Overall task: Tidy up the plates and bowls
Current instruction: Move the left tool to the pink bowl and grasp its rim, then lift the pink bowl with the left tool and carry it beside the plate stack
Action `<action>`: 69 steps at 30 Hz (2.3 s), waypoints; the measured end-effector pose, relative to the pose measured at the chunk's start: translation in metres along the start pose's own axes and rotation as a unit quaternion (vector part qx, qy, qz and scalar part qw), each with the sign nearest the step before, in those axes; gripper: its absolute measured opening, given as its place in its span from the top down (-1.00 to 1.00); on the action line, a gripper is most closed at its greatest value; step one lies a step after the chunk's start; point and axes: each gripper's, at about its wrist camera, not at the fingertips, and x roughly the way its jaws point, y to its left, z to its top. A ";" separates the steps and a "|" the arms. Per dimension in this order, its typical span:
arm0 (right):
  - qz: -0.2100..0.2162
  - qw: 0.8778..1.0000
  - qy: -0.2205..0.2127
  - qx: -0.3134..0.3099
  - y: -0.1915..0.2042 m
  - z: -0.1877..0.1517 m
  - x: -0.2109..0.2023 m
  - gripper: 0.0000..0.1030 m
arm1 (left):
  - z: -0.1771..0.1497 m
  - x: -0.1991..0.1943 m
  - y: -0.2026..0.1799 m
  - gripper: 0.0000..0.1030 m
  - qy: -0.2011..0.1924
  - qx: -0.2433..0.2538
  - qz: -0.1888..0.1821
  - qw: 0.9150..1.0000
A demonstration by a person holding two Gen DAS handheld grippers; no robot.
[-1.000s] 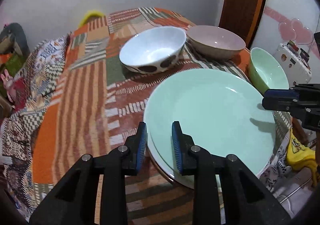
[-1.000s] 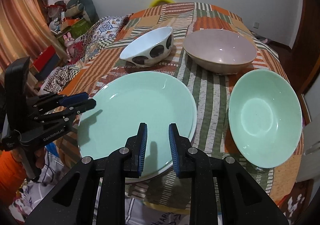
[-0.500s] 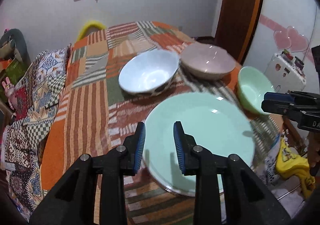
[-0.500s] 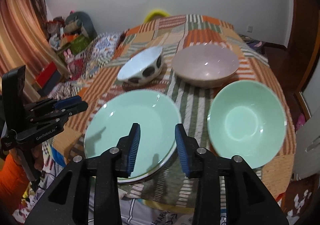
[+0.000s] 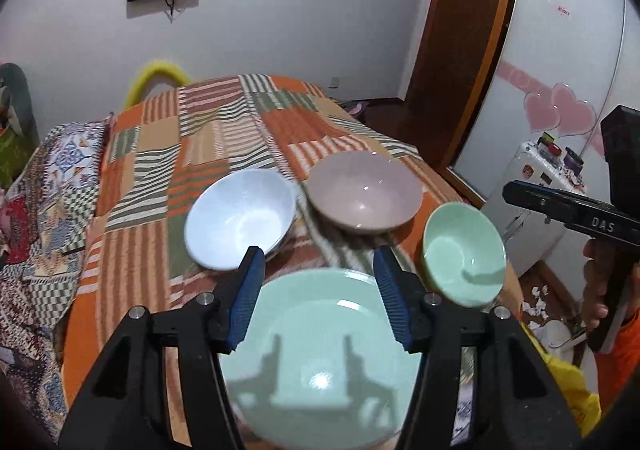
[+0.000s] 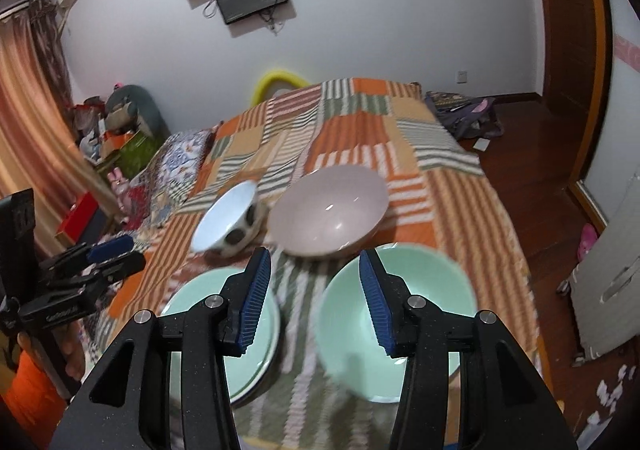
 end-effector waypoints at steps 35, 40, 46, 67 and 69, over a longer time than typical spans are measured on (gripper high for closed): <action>0.001 0.989 0.141 -0.046 -0.055 0.046 0.134 0.35 | 0.032 0.176 0.010 0.44 0.124 -0.087 -0.028 0.988; 0.001 0.986 0.159 -0.043 -0.058 0.044 0.144 0.56 | 0.035 0.180 0.006 0.45 0.124 -0.074 -0.020 0.989; 0.004 0.983 0.177 -0.039 -0.061 0.042 0.154 0.72 | 0.042 0.187 0.004 0.45 0.123 -0.059 -0.006 0.991; 0.015 0.994 0.097 -0.047 -0.048 0.047 0.097 0.73 | 0.048 0.117 -0.014 0.45 0.049 -0.047 -0.019 0.997; 0.018 0.995 0.087 -0.051 -0.040 0.047 0.088 0.73 | 0.049 0.101 -0.014 0.46 0.034 -0.050 -0.020 0.998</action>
